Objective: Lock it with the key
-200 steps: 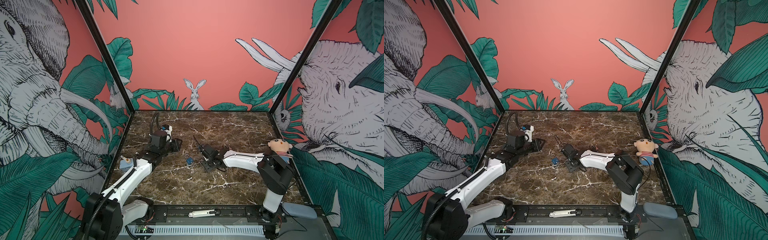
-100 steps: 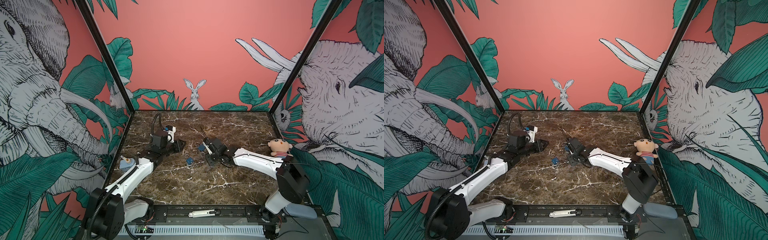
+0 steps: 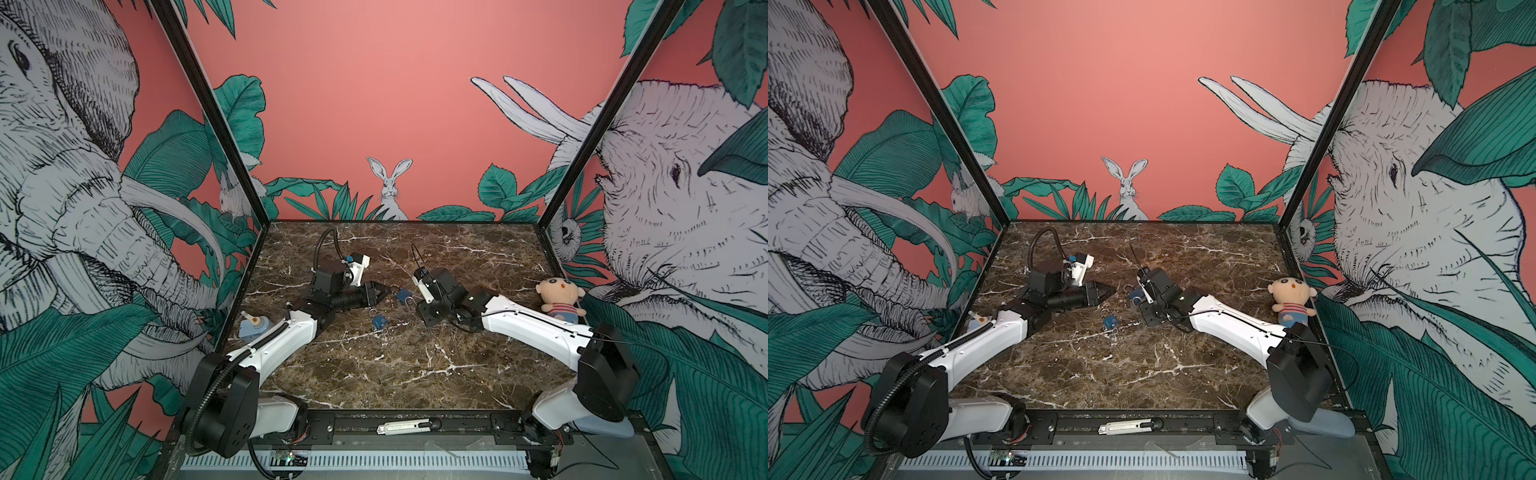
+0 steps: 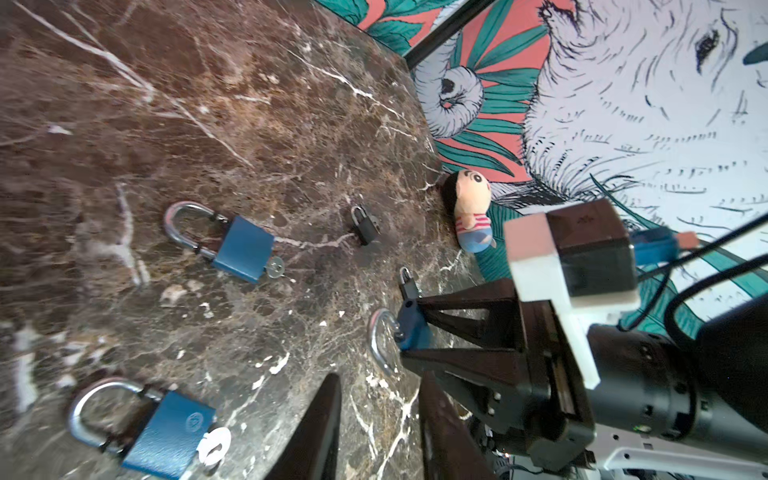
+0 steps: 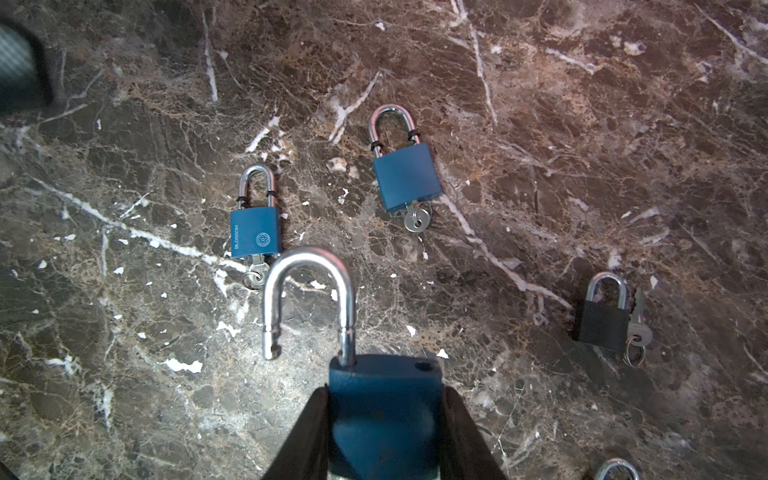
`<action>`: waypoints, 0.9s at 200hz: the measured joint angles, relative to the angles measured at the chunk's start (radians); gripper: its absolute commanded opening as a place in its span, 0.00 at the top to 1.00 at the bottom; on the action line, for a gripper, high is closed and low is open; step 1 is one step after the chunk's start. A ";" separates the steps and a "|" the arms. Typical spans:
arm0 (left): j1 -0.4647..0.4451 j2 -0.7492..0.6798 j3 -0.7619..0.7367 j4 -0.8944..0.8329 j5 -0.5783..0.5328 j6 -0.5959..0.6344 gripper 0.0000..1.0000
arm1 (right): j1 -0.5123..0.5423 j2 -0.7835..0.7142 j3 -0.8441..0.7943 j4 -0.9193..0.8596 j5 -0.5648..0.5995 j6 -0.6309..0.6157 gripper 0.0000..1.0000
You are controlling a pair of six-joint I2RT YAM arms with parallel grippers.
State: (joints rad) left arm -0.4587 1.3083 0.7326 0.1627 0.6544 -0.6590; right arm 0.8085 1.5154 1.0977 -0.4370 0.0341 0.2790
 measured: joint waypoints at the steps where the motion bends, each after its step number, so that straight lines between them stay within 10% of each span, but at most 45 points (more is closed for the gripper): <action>1: -0.001 0.001 0.000 0.001 0.000 0.000 0.66 | 0.000 0.000 0.000 0.000 -0.001 0.000 0.95; 180: -0.061 0.100 0.010 0.105 0.015 -0.048 0.65 | 0.000 -0.045 0.020 -0.001 -0.069 0.010 0.97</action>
State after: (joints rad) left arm -0.5194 1.4082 0.7422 0.2680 0.6697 -0.7067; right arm 0.8085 1.4700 1.1175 -0.4381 -0.0345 0.2886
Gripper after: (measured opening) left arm 0.345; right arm 0.348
